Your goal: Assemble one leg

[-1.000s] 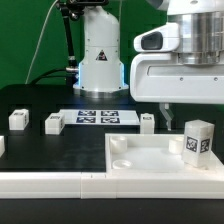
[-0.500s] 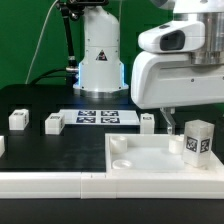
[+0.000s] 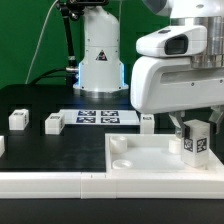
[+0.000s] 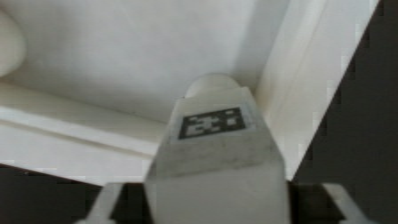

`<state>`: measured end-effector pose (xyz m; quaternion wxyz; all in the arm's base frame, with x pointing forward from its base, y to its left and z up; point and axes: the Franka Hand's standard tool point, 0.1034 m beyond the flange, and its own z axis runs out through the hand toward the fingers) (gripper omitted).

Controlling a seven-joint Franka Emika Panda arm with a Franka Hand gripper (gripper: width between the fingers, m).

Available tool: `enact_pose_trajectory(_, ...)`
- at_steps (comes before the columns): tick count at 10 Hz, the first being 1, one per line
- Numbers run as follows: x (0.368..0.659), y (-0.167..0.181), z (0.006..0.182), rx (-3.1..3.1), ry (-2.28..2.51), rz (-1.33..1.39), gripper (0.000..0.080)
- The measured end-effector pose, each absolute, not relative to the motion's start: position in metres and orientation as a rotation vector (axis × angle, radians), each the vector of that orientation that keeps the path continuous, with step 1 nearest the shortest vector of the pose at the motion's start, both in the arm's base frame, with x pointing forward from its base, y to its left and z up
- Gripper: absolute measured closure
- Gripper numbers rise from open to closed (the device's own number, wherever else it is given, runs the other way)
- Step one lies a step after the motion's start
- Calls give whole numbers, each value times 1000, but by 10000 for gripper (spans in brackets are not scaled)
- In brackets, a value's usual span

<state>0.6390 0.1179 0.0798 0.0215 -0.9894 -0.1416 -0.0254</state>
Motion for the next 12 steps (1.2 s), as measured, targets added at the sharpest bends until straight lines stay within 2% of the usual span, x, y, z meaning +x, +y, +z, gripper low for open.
enact_pose_trajectory(3,639,118,80,-3072,-387,-77,509)
enact_pose_trajectory(4,639,119,80,-3078,-231,-79,509)
enact_pose_trajectory(10,638,113,77,-2864,986,-93,508)
enact_pose_trajectory(12,636,109,75,-2591,1472,-104,505)
